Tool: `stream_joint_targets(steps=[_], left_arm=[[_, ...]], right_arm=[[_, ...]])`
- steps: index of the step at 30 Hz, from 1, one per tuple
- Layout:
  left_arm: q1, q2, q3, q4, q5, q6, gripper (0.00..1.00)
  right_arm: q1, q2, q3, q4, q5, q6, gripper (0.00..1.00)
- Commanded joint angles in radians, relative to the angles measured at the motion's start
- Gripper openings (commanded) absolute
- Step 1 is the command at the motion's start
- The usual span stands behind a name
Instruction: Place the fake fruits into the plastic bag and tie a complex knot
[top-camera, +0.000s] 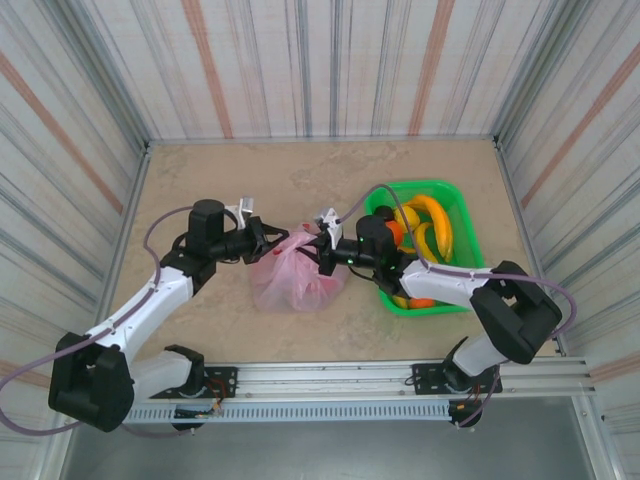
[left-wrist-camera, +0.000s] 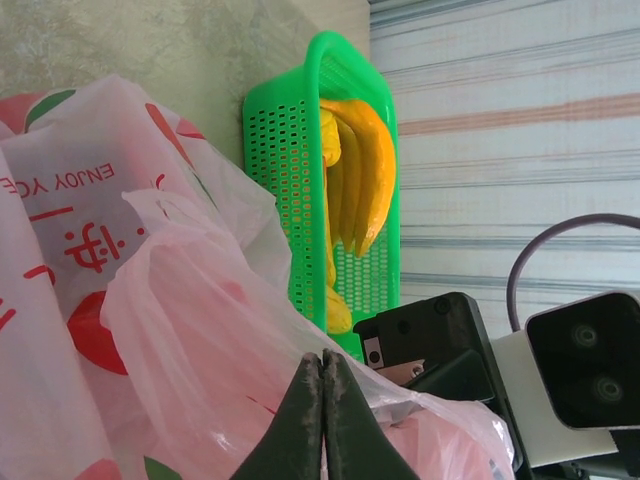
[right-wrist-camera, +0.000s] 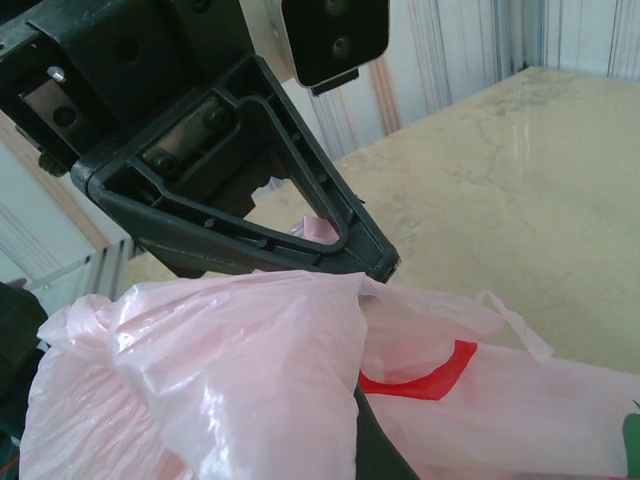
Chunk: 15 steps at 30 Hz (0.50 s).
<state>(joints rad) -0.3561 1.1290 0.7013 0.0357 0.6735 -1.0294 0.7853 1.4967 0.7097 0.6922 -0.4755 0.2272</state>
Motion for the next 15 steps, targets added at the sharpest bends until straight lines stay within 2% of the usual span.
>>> stream_joint_targets(steps=[1,3,6,12,15], left_arm=[[-0.013,-0.006,0.021,0.021,0.012,0.002,0.0],[-0.016,-0.009,0.02,0.024,0.012,-0.002,0.0],[-0.024,-0.013,0.019,0.027,0.012,-0.009,0.0],[-0.032,-0.022,0.024,0.022,0.022,-0.009,0.0],[-0.033,-0.031,0.023,0.016,0.019,-0.009,0.0]], right_arm=[[0.005,-0.048,0.033,-0.046,-0.004,0.0,0.08],[-0.001,-0.067,0.044,-0.08,0.012,0.014,0.22],[-0.016,-0.104,0.067,-0.157,0.027,0.041,0.39],[-0.048,-0.231,0.129,-0.42,0.007,0.115,0.65],[-0.057,-0.33,0.134,-0.589,0.047,0.101,0.77]])
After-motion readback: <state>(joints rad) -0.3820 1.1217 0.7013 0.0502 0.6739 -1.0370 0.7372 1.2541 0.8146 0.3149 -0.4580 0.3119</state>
